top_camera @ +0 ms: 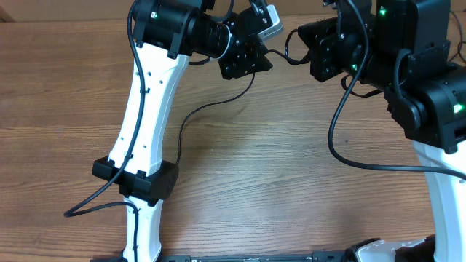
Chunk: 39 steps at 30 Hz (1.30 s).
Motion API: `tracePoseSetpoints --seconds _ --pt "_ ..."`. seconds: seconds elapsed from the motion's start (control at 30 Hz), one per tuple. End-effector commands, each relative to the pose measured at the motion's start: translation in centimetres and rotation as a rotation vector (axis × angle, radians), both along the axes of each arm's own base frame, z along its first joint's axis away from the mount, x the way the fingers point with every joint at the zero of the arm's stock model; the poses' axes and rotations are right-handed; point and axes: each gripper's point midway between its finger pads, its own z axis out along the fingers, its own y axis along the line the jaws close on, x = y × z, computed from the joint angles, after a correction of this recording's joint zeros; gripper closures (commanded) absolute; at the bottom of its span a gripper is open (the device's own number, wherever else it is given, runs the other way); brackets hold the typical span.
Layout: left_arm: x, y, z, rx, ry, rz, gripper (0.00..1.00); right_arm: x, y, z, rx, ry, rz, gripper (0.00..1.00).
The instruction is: Untangle cables
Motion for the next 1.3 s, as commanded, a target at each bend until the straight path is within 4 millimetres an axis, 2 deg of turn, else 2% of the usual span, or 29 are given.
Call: tracePoseSetpoints --seconds 0.0,0.17,0.27,0.43,0.7,0.8,0.9,1.1,1.13,1.17,1.2,1.27 --pt "0.1 -0.4 -0.4 -0.002 0.006 -0.015 0.62 -0.1 -0.2 0.7 0.001 -0.020 -0.003 0.96" --pt "0.0 -1.1 -0.9 0.003 0.008 -0.029 0.59 -0.1 -0.2 0.7 0.001 -0.020 -0.003 0.96" --pt "0.9 -0.8 -1.4 0.051 -0.038 -0.001 0.60 -0.1 -0.2 0.7 0.001 -0.020 -0.003 0.96" --pt "2.5 -0.4 -0.8 0.079 -0.126 0.044 0.59 0.0 -0.3 0.6 -0.006 -0.023 -0.010 0.96" --pt "2.7 -0.5 -0.8 0.091 -0.178 0.011 0.59 0.0 -0.4 0.6 -0.007 -0.024 -0.011 0.96" --pt "2.4 -0.9 -0.8 0.070 -0.162 -0.007 0.72 0.1 -0.6 0.6 -0.015 -0.027 -0.027 0.96" --pt "1.6 -1.8 -1.1 0.028 -0.114 -0.050 0.71 0.2 -0.7 0.6 -0.018 -0.028 -0.033 0.96" --pt "1.8 -2.7 -3.1 0.048 -0.072 -0.066 0.72 0.2 -0.8 0.5 -0.020 -0.024 -0.034 0.96" --pt "1.9 -2.7 -3.4 0.050 -0.065 -0.066 0.75 0.2 -0.9 0.4 -0.024 -0.022 -0.038 0.96" --pt "2.0 -2.7 -3.5 0.051 -0.063 -0.067 0.89 0.2 -1.0 0.4 -0.027 -0.022 -0.044 0.96" --pt "2.0 -2.8 -3.6 0.052 -0.060 -0.067 0.96 0.2 -1.0 0.4 -0.030 -0.021 -0.048 0.96" --pt "2.0 -2.8 -3.7 0.054 -0.061 -0.066 0.96 0.3 -1.2 0.3 -0.034 -0.023 -0.056 0.96"
